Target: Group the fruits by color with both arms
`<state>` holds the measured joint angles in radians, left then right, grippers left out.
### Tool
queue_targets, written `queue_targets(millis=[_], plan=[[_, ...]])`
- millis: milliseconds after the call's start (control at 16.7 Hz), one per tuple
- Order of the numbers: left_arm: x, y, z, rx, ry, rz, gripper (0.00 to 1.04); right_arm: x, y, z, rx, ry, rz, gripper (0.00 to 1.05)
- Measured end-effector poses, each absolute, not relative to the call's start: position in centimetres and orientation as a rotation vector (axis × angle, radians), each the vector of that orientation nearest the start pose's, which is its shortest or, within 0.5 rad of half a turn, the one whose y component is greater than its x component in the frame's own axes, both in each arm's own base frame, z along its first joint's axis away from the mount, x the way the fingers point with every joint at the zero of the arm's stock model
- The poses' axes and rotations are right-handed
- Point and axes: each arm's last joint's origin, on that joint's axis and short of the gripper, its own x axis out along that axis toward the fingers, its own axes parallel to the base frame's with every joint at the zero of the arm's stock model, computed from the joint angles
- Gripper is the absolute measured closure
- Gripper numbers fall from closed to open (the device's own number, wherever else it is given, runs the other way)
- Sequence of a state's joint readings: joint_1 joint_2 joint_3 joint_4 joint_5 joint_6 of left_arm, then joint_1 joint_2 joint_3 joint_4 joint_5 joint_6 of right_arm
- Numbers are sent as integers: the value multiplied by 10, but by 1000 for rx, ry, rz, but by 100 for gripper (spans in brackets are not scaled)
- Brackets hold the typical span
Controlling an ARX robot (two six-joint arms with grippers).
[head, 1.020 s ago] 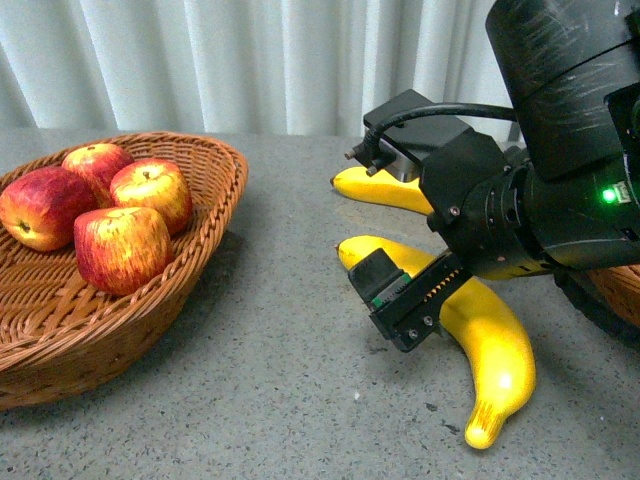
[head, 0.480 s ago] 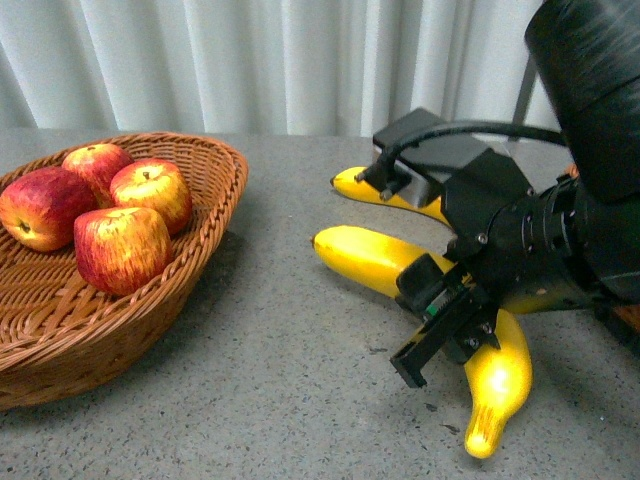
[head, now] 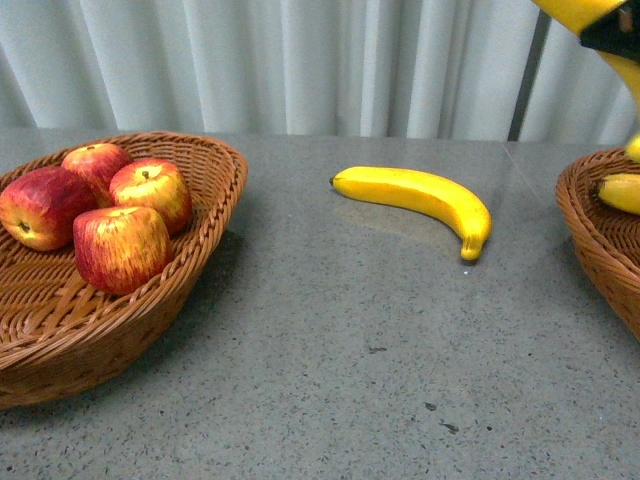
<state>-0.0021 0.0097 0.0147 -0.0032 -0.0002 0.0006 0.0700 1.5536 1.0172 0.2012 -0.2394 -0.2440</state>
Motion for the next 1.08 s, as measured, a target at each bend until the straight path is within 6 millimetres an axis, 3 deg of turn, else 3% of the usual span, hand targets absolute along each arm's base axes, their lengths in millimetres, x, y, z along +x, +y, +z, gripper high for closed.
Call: queue_targets(millis=[300, 540, 600, 720, 900, 1080], plan=[[97, 0, 167, 1, -2, -2, 7, 334, -51, 227, -359, 428, 217, 69], [97, 0, 167, 1, -1, -2, 7, 319, -65, 193, -453, 561, 248, 69], [97, 0, 167, 1, -2, -2, 7, 316, -64, 189, -475, 562, 258, 62], [97, 0, 167, 1, -1, -2, 7, 316, -61, 192, -496, 543, 264, 43], [97, 0, 167, 1, -1, -2, 7, 315, -51, 214, -505, 426, 282, 6], [97, 0, 167, 1, -2, -2, 7, 307, -32, 257, -368, 242, 356, 6]])
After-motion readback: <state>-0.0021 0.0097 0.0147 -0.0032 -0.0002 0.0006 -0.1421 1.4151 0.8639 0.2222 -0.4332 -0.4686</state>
